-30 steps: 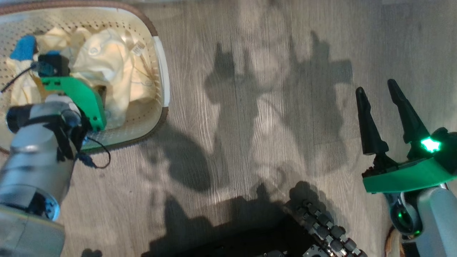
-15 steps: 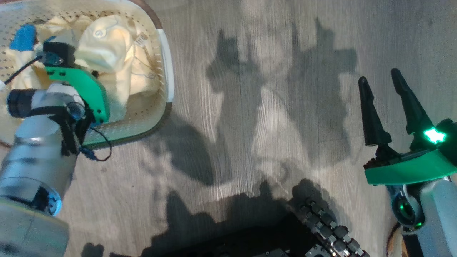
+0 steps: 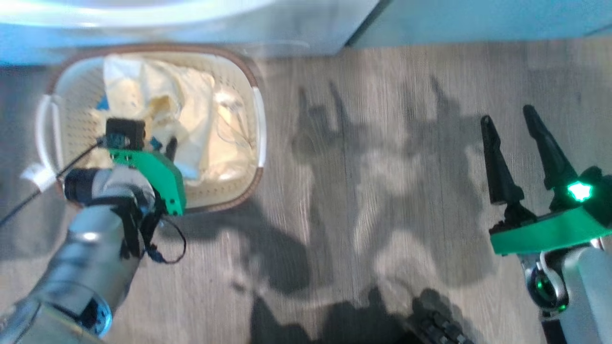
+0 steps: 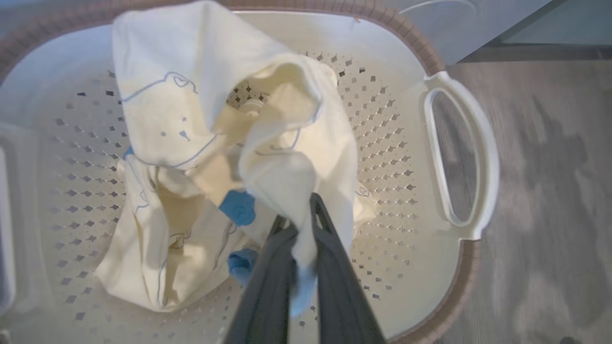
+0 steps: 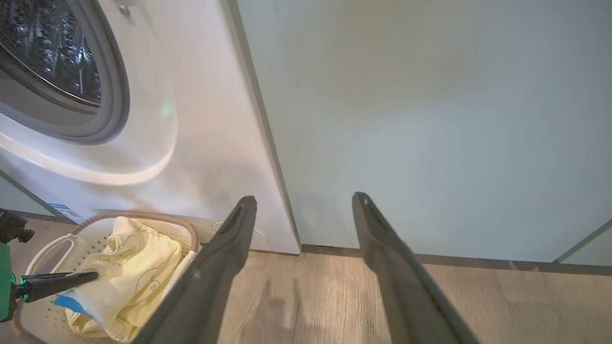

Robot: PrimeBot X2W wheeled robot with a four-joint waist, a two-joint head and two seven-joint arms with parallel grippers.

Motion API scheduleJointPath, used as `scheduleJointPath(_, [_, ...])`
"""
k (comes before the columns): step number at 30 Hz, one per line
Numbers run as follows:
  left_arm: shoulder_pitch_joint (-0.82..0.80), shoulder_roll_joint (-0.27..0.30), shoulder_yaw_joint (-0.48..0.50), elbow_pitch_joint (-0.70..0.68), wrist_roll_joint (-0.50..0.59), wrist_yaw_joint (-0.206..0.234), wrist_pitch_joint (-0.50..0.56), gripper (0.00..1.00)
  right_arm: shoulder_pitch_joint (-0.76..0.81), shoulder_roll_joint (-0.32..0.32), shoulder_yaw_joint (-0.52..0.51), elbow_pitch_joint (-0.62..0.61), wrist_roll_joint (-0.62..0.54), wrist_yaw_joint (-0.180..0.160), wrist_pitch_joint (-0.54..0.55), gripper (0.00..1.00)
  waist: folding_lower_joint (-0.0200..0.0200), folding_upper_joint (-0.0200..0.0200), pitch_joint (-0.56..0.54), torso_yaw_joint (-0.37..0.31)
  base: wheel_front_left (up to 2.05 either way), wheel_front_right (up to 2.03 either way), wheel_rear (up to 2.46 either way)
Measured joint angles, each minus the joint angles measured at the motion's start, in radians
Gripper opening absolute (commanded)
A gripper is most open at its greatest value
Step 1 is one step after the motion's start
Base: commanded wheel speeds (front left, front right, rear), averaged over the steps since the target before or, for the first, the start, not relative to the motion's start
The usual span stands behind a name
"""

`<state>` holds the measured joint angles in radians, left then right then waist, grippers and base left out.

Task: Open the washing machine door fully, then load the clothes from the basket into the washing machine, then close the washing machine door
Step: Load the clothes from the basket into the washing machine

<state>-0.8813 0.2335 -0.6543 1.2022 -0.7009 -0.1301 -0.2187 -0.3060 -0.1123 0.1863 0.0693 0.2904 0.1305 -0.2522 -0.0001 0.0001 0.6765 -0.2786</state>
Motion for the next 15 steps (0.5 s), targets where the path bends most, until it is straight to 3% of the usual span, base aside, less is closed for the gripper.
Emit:
scheduleJointPath(9, [0.133,0.001,-0.025,-0.074,-0.049,0.0,-0.03,0.0,0.092,-0.01,0.011,0.034,0.006,0.0,0.0,1.0,0.0,0.0,-0.179,0.044,0.0,0.0,0.0])
scheduleJointPath(15, [0.218,0.013,0.048,-0.173,-0.03,0.001,-0.03,0.0,0.149,-0.014,0.013,0.051,0.007,0.0,0.0,1.0,0.0,0.0,-0.295,0.07,0.0,0.0,0.0])
